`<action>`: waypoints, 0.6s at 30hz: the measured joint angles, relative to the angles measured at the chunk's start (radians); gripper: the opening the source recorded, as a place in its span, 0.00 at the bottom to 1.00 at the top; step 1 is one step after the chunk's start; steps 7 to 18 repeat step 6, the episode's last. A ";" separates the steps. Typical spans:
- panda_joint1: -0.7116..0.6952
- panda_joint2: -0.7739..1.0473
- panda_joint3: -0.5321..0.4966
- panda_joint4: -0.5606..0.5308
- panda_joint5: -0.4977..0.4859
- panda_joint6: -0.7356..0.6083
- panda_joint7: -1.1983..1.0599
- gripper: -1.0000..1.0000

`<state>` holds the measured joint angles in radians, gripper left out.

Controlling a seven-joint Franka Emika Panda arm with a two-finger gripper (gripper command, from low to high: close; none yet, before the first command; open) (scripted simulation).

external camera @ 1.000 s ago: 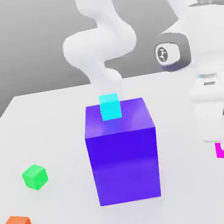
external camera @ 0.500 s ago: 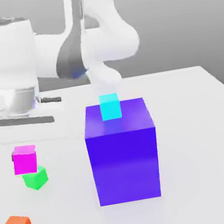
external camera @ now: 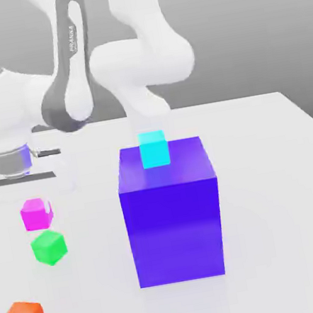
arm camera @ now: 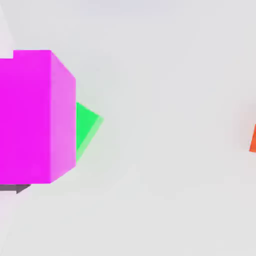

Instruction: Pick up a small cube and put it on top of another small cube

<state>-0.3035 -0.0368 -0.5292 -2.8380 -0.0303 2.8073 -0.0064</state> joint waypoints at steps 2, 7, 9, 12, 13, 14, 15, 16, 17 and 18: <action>0.003 0.058 0.020 0.002 0.093 0.048 -0.066 0.00; -0.017 0.116 0.064 0.004 0.195 0.094 -0.138 1.00; -0.017 0.116 0.064 0.004 0.195 0.094 -0.138 1.00; -0.017 0.116 0.064 0.004 0.195 0.094 -0.138 1.00; -0.017 0.116 0.064 0.004 0.195 0.094 -0.138 1.00; -0.017 0.116 0.064 0.004 0.195 0.094 -0.138 1.00; -0.017 0.116 0.064 0.004 0.195 0.094 -0.138 1.00; -0.017 0.116 0.064 0.004 0.195 0.094 -0.138 1.00; -0.017 0.116 0.064 0.004 0.195 0.094 -0.138 1.00; -0.017 0.116 0.064 0.004 0.195 0.094 -0.138 1.00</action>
